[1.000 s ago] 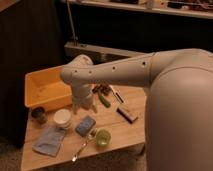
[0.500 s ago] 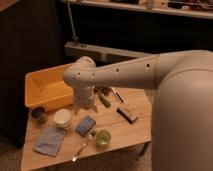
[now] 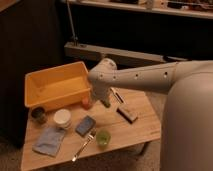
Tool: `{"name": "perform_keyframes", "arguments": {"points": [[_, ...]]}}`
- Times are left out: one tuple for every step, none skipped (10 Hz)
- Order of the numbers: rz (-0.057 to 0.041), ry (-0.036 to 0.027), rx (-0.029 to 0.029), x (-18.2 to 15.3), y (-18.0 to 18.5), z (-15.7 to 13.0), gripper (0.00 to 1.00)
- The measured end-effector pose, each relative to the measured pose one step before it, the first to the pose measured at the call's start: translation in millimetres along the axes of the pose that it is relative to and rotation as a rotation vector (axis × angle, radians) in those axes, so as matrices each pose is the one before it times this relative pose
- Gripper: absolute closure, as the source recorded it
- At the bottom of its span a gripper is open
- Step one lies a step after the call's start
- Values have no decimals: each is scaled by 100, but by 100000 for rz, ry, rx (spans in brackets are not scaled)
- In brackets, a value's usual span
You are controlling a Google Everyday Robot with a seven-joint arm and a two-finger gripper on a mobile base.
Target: Place brush in table surface
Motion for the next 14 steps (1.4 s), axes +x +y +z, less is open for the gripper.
{"name": "perform_keyframes", "arguments": {"points": [[-649, -289, 44, -572, -596, 354, 35], [-141, -65, 51, -129, -153, 78, 35], [-7, 13, -11, 1, 13, 7, 35], [-14, -39, -21, -13, 18, -19, 35], [-21, -15, -10, 26, -19, 30, 35], [-1192, -755, 44, -48, -269, 16, 35], [-1268, -467, -160, -176, -639, -107, 35], [-1893, -114, -85, -373, -1589, 8, 35], [-1109, 235, -700, -541, -1655, -121, 35], [-1079, 1270, -4, -863, -3103, -255, 35], [-307, 1144, -13, -561, -2183, -167, 35], [-311, 2577, -353, -842, -2715, -30, 35], [-1303, 2408, -1341, -891, -1569, 227, 35], [-1081, 992, -1233, -552, -784, 275, 35]]}}
